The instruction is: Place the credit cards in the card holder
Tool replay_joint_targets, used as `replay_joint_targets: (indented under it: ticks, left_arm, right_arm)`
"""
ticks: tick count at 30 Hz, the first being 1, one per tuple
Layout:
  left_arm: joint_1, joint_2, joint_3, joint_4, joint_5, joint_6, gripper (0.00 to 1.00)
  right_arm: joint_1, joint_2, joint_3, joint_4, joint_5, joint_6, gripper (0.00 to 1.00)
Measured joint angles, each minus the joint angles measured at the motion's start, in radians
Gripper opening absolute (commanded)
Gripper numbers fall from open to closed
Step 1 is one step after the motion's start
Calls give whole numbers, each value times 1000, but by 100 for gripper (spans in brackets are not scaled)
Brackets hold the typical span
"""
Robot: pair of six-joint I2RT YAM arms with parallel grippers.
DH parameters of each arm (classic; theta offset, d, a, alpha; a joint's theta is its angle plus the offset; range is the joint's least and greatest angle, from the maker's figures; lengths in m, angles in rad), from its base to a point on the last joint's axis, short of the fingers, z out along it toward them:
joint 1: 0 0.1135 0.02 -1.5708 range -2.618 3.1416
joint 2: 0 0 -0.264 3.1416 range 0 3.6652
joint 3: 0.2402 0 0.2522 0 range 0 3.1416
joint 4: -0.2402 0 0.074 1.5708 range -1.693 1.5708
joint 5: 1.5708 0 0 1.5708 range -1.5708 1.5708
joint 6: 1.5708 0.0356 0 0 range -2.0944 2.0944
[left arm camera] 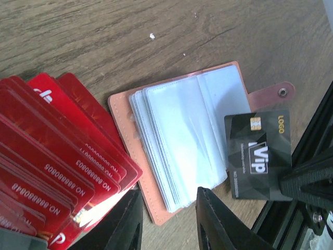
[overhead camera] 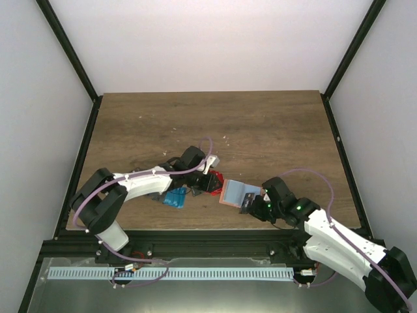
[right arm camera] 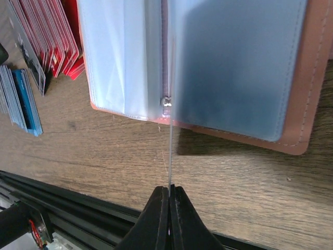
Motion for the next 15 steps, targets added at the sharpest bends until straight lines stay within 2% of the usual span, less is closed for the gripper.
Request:
replay_joint_targets:
  ticks: [15]
  left_arm:
    - [0,94,50,-10,26,28,28]
  right_arm:
    - [-124,26,-18,80,-131,-69,1]
